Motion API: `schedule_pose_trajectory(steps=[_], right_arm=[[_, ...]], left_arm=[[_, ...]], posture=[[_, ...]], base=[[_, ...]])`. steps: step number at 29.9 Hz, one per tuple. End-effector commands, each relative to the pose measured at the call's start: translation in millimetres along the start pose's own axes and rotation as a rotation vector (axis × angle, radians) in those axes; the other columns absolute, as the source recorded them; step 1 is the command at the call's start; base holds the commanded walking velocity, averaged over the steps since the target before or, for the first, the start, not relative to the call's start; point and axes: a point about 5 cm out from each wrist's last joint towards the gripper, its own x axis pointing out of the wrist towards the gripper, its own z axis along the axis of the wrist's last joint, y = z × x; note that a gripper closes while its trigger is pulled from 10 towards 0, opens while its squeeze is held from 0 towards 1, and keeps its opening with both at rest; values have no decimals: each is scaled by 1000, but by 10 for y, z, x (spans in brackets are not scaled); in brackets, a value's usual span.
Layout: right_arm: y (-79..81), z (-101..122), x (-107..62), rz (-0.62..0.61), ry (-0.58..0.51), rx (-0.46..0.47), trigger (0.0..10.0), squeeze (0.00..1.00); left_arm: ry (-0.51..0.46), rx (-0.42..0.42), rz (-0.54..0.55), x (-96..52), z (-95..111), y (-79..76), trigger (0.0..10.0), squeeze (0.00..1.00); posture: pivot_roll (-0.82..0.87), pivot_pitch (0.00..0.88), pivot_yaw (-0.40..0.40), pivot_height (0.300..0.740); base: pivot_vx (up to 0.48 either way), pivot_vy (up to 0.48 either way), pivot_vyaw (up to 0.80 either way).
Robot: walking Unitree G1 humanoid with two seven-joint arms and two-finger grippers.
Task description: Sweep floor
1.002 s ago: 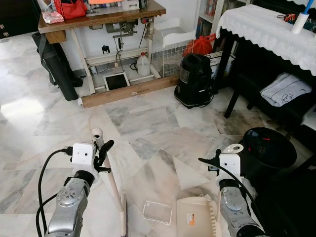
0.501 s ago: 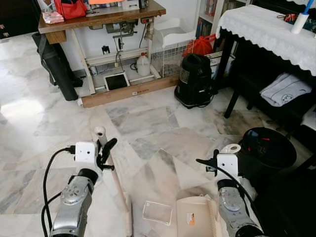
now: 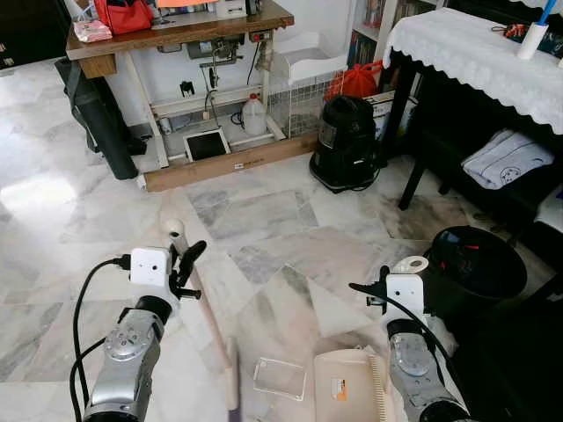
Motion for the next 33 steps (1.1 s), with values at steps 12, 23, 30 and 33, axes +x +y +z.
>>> schedule_pose_trajectory(steps=[12,23,30,33], right_arm=[[101,-19,-41,66,-7,-67,10000,0],[162,26,-31,101,-38,-108,10000,0],[178,28,-31,105,-38,-117,10000,0],[184,37,-28,105,-43,-124,10000,0]], left_arm=[[31,10,-38,108,-105,-152,10000,0],[66,-36,-36,121,-174,-154,10000,0],[117,-103,-60,120,-220,-104,10000,0],[141,-199,-51,140,-230,-91,10000,0]], posture=[[121,50,30,740],[120,40,21,740],[123,37,21,740],[120,38,24,740]], base=[[0,0,0],[0,0,0],[0,0,0],[0,0,0]])
